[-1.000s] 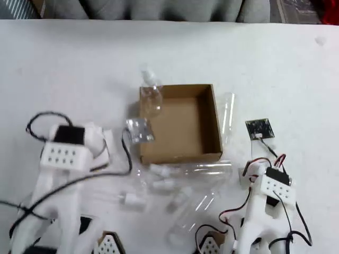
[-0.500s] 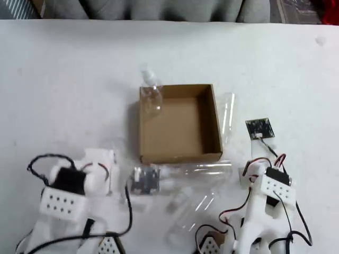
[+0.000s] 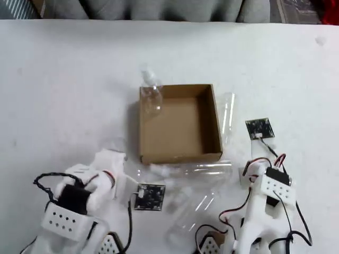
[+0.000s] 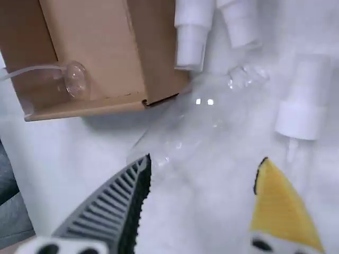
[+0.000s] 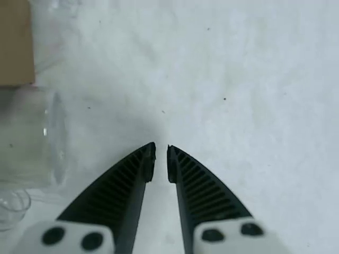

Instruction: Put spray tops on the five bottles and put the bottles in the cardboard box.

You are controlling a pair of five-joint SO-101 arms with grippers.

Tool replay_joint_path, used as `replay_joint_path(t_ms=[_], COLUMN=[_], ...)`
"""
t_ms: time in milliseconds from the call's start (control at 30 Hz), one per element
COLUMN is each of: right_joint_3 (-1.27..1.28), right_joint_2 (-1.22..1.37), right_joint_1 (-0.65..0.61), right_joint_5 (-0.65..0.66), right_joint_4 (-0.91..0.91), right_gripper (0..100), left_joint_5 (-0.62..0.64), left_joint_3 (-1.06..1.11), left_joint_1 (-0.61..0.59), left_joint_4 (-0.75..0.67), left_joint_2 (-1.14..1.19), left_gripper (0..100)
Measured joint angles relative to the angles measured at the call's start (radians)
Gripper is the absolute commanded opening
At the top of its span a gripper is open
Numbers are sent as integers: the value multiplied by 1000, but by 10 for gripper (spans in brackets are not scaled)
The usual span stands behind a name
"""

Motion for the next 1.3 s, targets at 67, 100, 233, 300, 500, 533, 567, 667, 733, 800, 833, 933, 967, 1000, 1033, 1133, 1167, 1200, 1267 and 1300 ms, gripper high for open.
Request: replay_joint_path(t_ms=[67,100,233,300,500,533,567,667,733,800,833,933,967,1000,1033,1133,1167,1200,1267,1300], right_joint_3=[0,0,0,0,0,0,0,0,0,0,0,0,0,0,0,0,0,0,0,0], right_joint_2=[0,0,0,0,0,0,0,0,0,0,0,0,0,0,0,0,0,0,0,0], right_joint_1=[0,0,0,0,0,0,0,0,0,0,0,0,0,0,0,0,0,0,0,0], right_joint_5=[0,0,0,0,0,0,0,0,0,0,0,0,0,0,0,0,0,0,0,0], right_joint_4=[0,0,0,0,0,0,0,0,0,0,0,0,0,0,0,0,0,0,0,0], right_gripper=[19,19,19,19,19,19,19,19,19,19,19,19,19,19,19,19,19,19,19,19], left_joint_5=[0,0,-2,0,-2,-2,-2,-2,-2,-3,-3,-3,-3,-3,-3,-3,-3,-3,-3,-3], left_joint_3=[20,31,61,72,89,92,92,92,92,92,92,98,106,107,107,107,107,107,104,98], left_joint_1=[17,26,71,69,72,74,74,72,71,71,71,71,71,71,69,68,68,68,71,72], left_joint_4=[-23,-34,-78,-100,-143,-146,-150,-160,-164,-175,-181,-206,-226,-247,-265,-322,-339,-353,-377,-391], left_joint_2=[0,0,0,0,0,0,0,0,0,0,0,5,18,55,81,176,210,245,299,327], left_gripper=[305,306,306,306,306,306,306,306,306,306,306,306,306,306,306,306,306,306,306,306])
